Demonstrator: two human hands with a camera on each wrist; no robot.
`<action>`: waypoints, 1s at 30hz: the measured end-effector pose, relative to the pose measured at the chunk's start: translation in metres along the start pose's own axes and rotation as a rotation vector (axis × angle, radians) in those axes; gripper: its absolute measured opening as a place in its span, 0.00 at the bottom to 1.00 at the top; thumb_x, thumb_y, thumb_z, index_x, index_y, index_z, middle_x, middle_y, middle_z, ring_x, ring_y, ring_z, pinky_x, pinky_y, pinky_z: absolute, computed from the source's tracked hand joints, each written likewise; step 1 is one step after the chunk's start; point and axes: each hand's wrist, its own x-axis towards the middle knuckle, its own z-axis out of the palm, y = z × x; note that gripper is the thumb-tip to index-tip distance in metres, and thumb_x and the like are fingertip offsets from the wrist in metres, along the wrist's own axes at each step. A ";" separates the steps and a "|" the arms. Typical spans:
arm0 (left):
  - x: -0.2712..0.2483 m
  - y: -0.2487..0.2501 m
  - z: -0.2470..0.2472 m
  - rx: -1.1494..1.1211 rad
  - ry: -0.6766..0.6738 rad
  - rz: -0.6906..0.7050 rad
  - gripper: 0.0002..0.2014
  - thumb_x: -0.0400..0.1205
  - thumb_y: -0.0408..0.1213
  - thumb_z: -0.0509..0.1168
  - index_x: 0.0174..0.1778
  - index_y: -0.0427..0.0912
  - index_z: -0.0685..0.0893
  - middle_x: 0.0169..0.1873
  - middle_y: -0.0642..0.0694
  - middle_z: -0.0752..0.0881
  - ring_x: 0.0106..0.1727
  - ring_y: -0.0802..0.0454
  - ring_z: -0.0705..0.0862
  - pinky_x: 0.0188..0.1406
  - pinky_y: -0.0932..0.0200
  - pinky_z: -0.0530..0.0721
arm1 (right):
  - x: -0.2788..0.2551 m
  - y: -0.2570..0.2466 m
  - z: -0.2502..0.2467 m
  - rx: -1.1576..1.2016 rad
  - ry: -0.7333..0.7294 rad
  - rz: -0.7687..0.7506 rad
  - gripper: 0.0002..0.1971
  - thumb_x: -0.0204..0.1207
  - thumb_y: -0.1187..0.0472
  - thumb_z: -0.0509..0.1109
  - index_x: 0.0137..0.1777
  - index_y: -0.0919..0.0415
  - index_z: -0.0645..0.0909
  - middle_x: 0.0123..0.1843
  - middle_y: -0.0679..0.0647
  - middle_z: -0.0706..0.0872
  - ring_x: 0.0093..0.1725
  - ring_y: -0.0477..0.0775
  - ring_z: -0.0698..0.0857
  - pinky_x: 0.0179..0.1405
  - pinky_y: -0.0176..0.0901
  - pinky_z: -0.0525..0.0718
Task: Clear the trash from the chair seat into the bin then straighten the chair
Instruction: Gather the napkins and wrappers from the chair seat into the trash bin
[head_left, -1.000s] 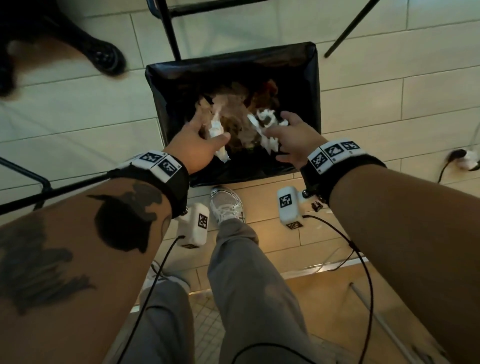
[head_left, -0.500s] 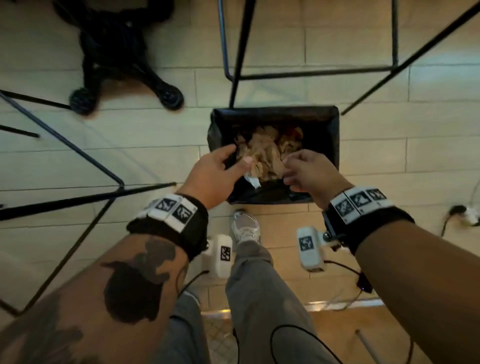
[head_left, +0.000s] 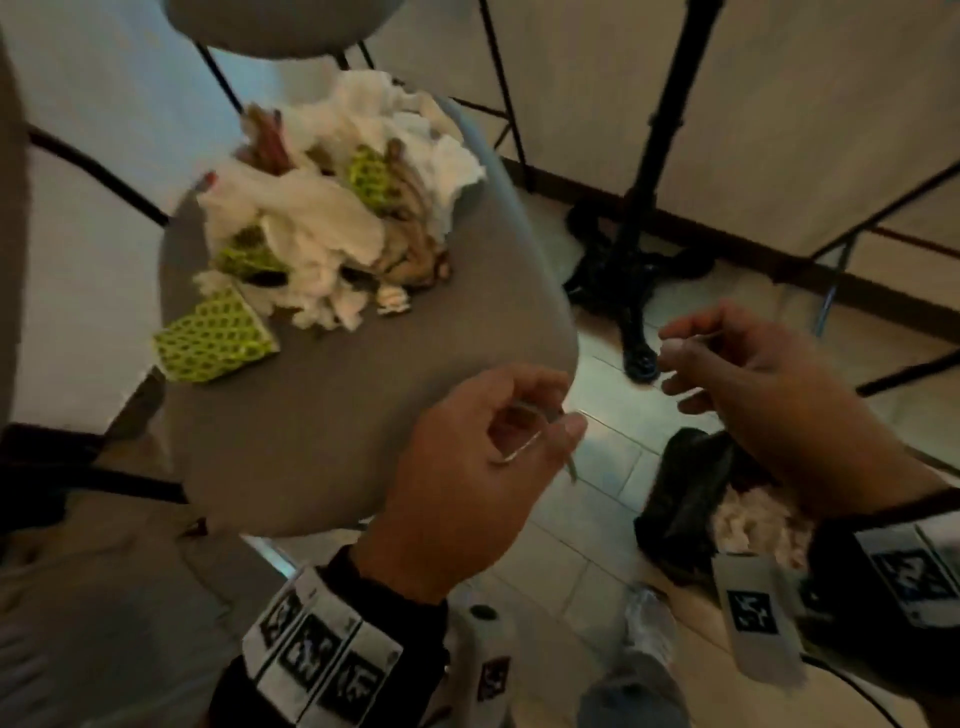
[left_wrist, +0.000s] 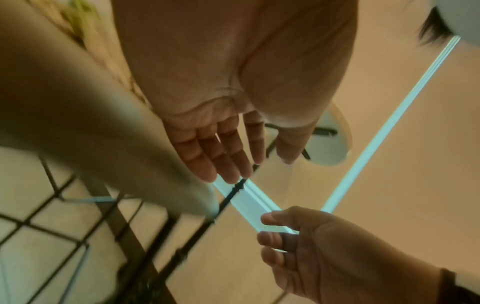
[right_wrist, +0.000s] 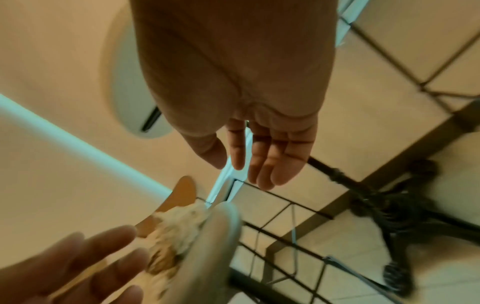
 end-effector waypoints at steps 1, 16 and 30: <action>-0.006 0.002 -0.024 -0.001 0.077 0.012 0.12 0.81 0.49 0.74 0.60 0.54 0.88 0.49 0.56 0.92 0.51 0.59 0.90 0.50 0.64 0.89 | -0.002 -0.021 0.013 -0.034 -0.015 -0.037 0.05 0.85 0.53 0.70 0.57 0.49 0.85 0.49 0.53 0.92 0.49 0.53 0.92 0.52 0.55 0.90; 0.003 -0.057 -0.180 0.479 0.658 -0.162 0.42 0.71 0.49 0.81 0.81 0.59 0.69 0.85 0.45 0.60 0.84 0.39 0.62 0.71 0.39 0.79 | 0.024 -0.174 0.171 -0.773 -0.037 -0.758 0.26 0.81 0.47 0.72 0.78 0.47 0.76 0.79 0.57 0.74 0.80 0.62 0.68 0.75 0.57 0.71; 0.024 -0.074 -0.178 0.529 0.609 -0.343 0.35 0.75 0.42 0.81 0.77 0.52 0.76 0.73 0.40 0.71 0.73 0.38 0.75 0.66 0.51 0.76 | 0.083 -0.180 0.216 -0.877 -0.156 -0.676 0.21 0.83 0.69 0.66 0.73 0.56 0.70 0.66 0.61 0.77 0.61 0.61 0.80 0.53 0.49 0.81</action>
